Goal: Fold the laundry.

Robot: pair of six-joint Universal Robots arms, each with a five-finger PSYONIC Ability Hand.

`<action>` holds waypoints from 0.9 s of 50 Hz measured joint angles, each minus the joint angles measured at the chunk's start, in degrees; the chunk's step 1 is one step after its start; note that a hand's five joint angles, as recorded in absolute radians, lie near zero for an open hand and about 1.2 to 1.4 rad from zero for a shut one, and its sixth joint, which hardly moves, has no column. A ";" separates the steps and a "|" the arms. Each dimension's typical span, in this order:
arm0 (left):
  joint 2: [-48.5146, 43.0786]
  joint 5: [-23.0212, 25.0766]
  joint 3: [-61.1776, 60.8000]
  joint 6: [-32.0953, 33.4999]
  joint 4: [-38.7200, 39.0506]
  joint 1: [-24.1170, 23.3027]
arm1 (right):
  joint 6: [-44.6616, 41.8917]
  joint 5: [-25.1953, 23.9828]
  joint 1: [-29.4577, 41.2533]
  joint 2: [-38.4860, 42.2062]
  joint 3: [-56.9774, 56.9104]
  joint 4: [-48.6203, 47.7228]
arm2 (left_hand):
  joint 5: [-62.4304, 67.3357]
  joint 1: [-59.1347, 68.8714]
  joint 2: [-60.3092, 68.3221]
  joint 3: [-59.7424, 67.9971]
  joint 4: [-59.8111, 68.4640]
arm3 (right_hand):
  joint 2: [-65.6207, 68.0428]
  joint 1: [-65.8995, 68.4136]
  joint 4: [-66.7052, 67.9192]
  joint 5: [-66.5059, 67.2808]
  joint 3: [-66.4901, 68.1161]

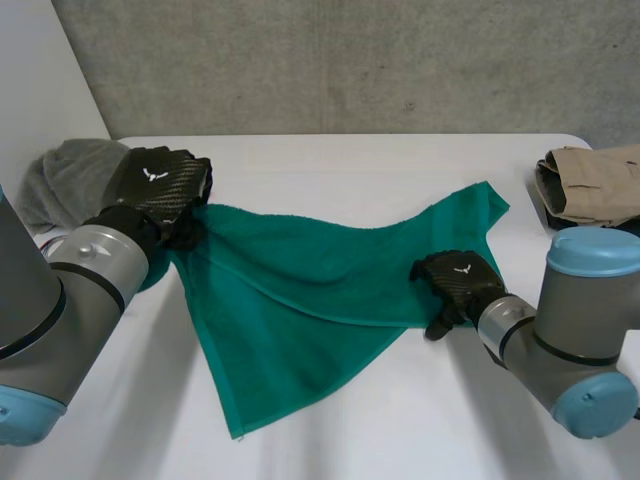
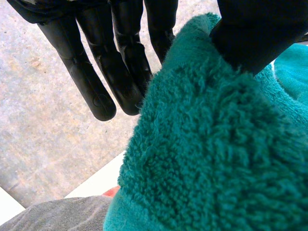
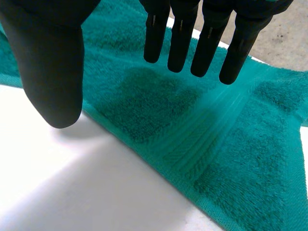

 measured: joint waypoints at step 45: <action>-2.15 0.52 5.19 0.48 2.89 0.88 | -5.79 1.14 0.66 9.69 -20.45 -1.53 | 0.00 0.00 0.16 0.33 0.02 | 39.89 37.24 40.23 37.26 39.90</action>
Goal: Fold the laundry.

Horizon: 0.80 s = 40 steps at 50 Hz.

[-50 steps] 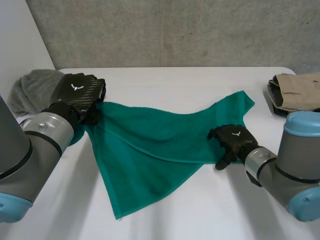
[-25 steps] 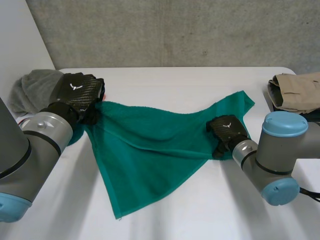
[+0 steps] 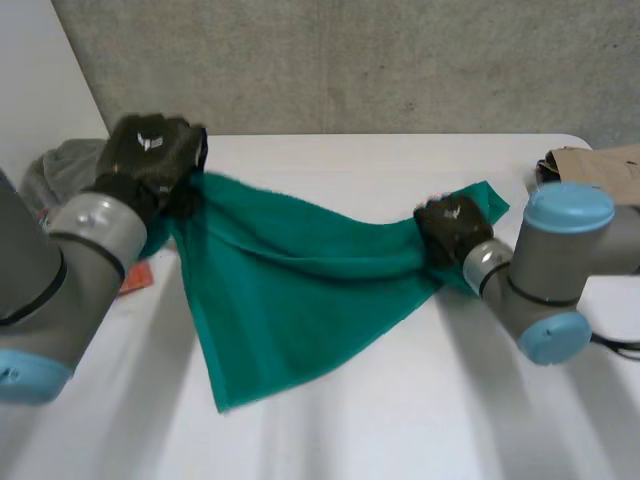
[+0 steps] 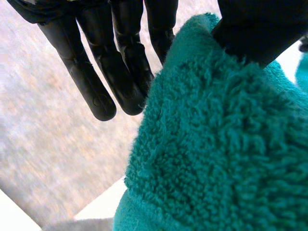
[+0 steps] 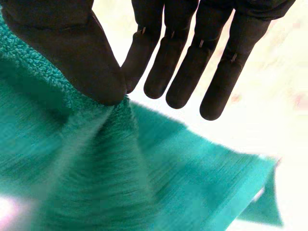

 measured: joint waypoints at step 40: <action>-15.56 1.13 -12.42 1.58 12.04 5.72 | -16.71 -16.45 -8.43 -9.00 13.85 12.57 | -11.79 -13.17 -14.29 -13.92 -14.36 | -9.22 -7.09 -8.64 -6.58 -9.29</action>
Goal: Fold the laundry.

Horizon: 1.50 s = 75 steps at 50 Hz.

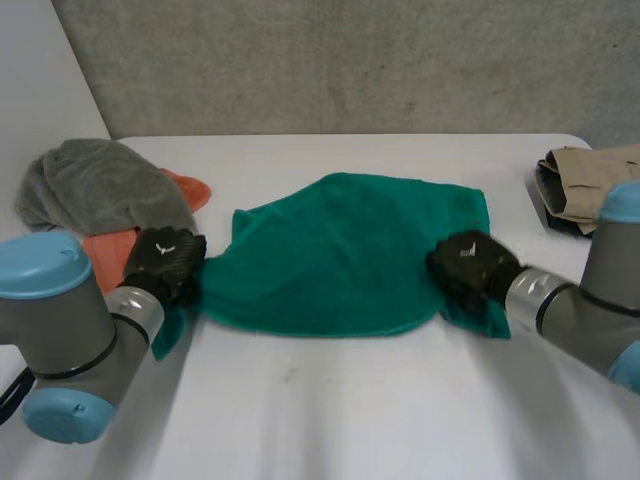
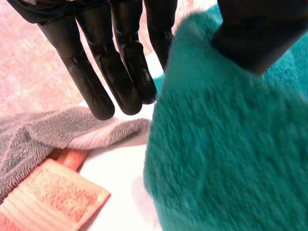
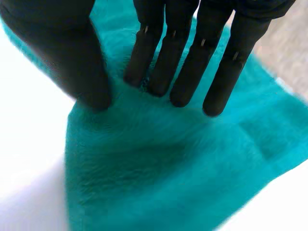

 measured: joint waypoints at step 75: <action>16.89 15.64 -9.43 -1.23 -21.96 15.55 | 4.81 3.89 -7.43 -1.76 6.42 -17.37 | -23.69 -21.08 -23.90 -23.91 -23.62 | 9.25 7.37 8.55 7.25 9.22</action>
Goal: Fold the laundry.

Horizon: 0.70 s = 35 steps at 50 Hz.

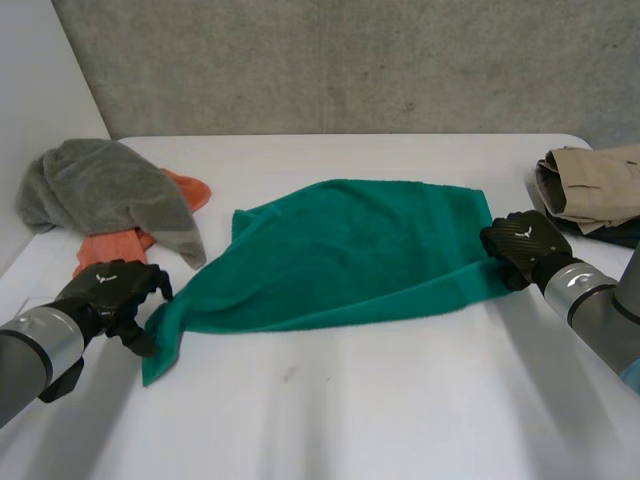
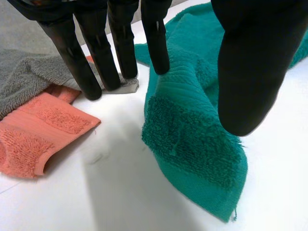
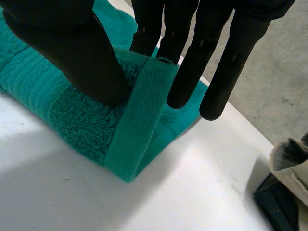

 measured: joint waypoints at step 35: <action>-7.22 -2.44 0.67 9.50 5.30 -1.87 | -0.25 -1.83 -4.79 -2.83 1.40 8.69 | -5.24 -5.96 -4.78 -4.89 -5.45 | 0.00 0.00 0.10 0.00 0.00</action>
